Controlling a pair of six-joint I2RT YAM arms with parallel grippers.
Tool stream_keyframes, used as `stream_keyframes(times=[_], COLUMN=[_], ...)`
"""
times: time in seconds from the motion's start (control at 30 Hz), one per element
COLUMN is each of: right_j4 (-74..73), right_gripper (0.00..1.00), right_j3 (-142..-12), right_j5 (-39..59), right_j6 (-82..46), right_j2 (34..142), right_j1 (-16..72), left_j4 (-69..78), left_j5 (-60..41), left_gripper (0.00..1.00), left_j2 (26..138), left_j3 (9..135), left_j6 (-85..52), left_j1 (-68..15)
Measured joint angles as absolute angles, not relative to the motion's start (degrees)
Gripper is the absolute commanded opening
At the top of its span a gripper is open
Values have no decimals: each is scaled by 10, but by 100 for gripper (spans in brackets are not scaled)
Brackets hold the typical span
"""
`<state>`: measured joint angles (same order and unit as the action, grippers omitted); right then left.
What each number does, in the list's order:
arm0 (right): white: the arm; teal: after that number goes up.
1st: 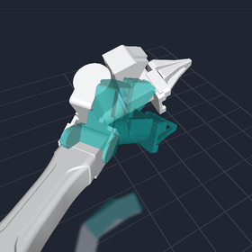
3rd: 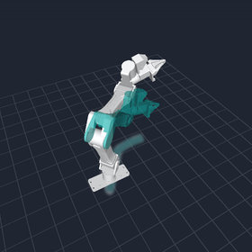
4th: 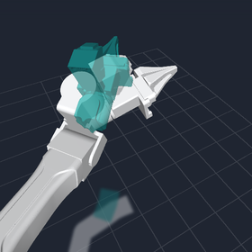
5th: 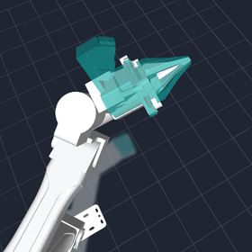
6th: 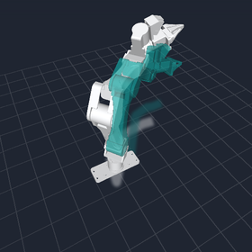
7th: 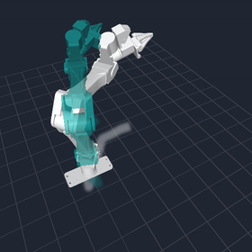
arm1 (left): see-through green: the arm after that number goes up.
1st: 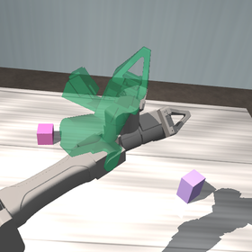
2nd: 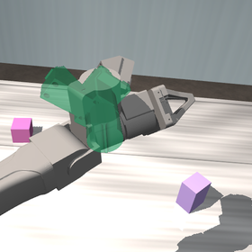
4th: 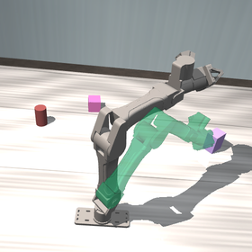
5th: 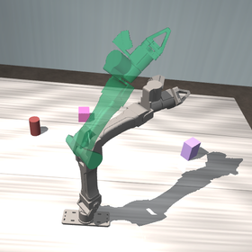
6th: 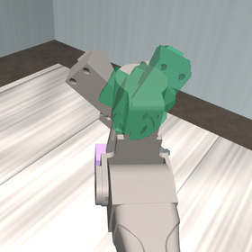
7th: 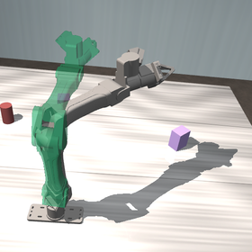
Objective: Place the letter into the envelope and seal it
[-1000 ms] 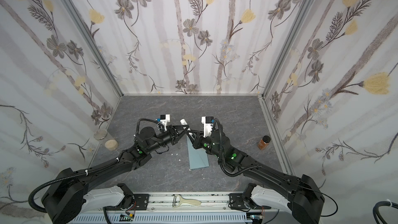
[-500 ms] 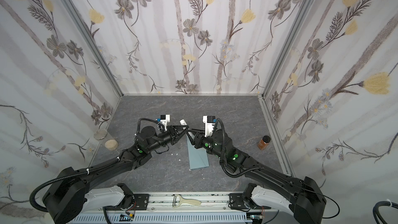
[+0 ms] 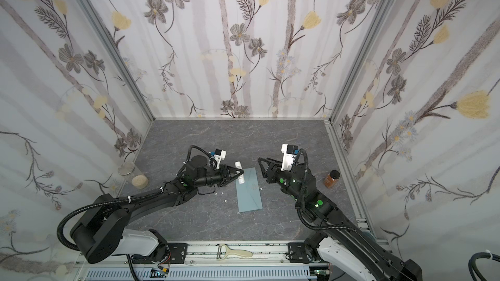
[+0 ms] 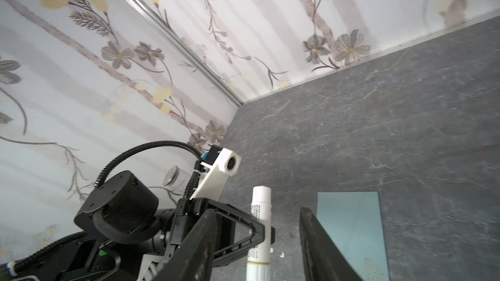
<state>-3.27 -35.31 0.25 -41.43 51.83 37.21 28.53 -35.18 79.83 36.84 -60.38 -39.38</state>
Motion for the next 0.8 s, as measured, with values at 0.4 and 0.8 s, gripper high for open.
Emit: stream_keyframes(times=[0.4,0.8], right_j4=[139,207], right_gripper=[57,58], right_j3=[-345,-459], right_j5=[-7,-49], right_j6=[-385,-322], right_j2=[582,794], right_j1=[254,205], left_j4=[95,52], left_j5=[-374,-397], left_gripper=[0,0], left_j2=[782,824], left_j3=[380,390], left_j6=[-442,-361], left_j1=[-467,-528])
